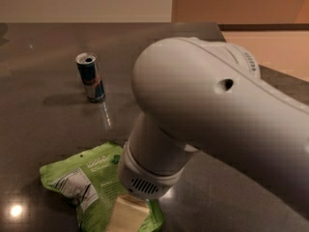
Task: Move green rice chip bag near redbull can
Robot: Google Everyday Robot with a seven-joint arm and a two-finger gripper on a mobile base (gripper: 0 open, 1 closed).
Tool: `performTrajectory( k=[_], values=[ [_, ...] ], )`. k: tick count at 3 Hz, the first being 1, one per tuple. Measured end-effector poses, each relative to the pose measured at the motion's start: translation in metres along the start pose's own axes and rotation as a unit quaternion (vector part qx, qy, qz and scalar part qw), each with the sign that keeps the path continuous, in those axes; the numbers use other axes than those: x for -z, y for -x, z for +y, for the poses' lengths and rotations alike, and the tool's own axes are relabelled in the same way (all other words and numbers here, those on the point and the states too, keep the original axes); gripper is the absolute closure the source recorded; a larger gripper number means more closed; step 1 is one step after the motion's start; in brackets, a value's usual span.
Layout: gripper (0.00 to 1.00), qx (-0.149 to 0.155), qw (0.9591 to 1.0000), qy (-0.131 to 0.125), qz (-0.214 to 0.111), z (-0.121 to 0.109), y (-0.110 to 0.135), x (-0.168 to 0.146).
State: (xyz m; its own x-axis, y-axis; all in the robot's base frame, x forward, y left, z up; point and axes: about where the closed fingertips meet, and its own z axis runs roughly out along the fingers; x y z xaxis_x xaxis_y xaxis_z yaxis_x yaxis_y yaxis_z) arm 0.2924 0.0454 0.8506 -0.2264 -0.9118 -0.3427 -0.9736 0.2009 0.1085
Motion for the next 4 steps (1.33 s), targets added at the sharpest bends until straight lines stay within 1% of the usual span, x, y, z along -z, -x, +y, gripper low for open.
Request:
performTrajectory(
  k=[1,2,3,4],
  values=[
    [0.00,0.008,0.9994,0.033,0.001,0.012,0.007,-0.007],
    [0.18,0.018,0.9984,0.053,0.004,0.024,0.009,-0.014],
    [0.41,0.025,0.9975,0.066,0.002,0.031,0.012,-0.017],
    [0.64,0.028,0.9975,0.065,-0.004,0.028,0.017,-0.007]
  ],
)
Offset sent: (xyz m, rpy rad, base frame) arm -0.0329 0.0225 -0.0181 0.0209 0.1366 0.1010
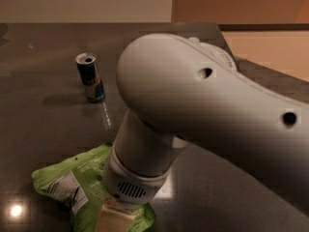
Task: Move green rice chip bag near redbull can
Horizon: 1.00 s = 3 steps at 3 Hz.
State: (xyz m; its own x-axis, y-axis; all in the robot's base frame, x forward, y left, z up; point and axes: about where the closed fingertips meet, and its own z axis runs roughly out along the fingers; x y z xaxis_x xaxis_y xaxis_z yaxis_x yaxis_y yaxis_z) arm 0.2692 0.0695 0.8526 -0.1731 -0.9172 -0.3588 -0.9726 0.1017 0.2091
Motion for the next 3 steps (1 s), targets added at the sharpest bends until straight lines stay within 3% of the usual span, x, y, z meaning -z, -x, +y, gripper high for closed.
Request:
performTrajectory(
  k=[1,2,3],
  values=[
    [0.87,0.005,0.9998,-0.017,-0.009,-0.016,0.011,0.022],
    [1.00,0.005,0.9987,-0.045,-0.024,-0.041,0.024,0.046],
    [1.00,0.001,0.9966,-0.072,-0.041,-0.071,0.035,0.066]
  ],
)
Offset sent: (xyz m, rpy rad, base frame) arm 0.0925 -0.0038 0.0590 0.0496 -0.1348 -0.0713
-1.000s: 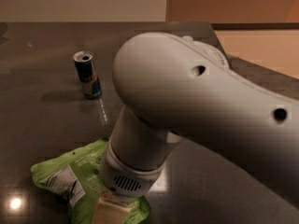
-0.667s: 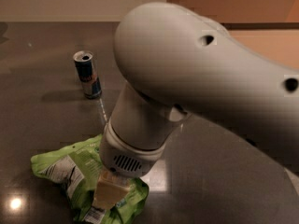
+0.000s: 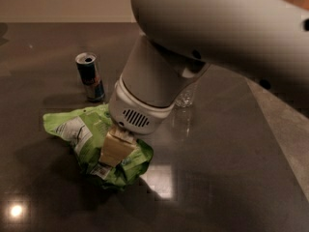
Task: Move green rice chip bag near redbull can
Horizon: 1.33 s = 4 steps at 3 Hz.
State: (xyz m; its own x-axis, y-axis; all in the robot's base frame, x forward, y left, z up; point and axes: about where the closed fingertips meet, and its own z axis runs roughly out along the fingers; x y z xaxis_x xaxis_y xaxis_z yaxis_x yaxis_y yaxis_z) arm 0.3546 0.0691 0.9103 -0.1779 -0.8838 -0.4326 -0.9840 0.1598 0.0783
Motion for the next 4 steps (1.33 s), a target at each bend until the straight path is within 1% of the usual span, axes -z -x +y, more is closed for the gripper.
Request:
performTrajectory(
  k=[1,2,4],
  values=[
    [1.00,-0.009,0.9997,-0.019,-0.015,-0.036,0.004,0.006],
    [0.82,-0.010,0.9994,-0.024,-0.021,-0.060,0.003,-0.002],
    [0.36,-0.009,0.9993,-0.031,-0.020,-0.090,-0.003,-0.019]
  ],
)
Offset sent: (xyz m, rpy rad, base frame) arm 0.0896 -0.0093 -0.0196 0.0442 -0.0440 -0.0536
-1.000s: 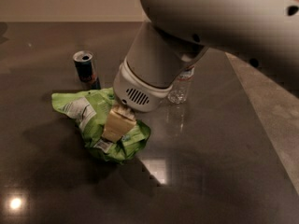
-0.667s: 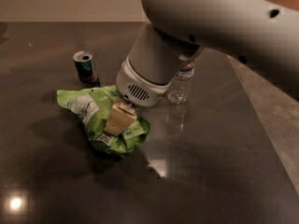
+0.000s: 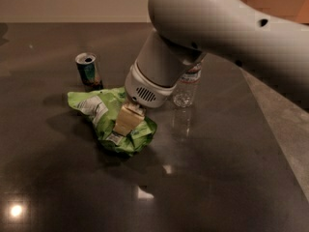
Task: Move green rice chip bag near redbull can
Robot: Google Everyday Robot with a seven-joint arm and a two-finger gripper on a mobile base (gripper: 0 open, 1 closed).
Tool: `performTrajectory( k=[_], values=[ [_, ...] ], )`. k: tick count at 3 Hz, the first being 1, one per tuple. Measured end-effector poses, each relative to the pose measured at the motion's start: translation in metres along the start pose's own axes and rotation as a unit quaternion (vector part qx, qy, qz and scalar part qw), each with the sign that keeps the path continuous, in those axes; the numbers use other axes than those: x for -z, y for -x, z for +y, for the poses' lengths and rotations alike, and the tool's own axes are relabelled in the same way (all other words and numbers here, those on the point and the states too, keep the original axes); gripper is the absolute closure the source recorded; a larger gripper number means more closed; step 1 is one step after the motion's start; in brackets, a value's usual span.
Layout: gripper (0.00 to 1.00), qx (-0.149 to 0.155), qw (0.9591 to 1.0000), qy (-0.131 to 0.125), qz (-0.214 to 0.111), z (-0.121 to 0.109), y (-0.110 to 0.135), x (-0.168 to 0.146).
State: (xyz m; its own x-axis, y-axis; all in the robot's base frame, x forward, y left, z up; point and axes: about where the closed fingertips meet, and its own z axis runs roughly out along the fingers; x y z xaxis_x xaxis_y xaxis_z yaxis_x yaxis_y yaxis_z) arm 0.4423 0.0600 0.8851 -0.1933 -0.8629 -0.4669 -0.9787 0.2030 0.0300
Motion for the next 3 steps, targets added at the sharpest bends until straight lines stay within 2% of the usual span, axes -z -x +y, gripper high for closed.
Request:
performTrajectory(
  k=[1,2,3],
  values=[
    [0.12,0.002,1.0000,-0.001,0.000,0.0014,0.0010,0.0012],
    [0.00,0.003,1.0000,-0.003,0.000,0.0025,0.0020,0.0022],
    [0.00,0.003,1.0000,-0.003,0.000,0.0025,0.0020,0.0023]
  ],
)
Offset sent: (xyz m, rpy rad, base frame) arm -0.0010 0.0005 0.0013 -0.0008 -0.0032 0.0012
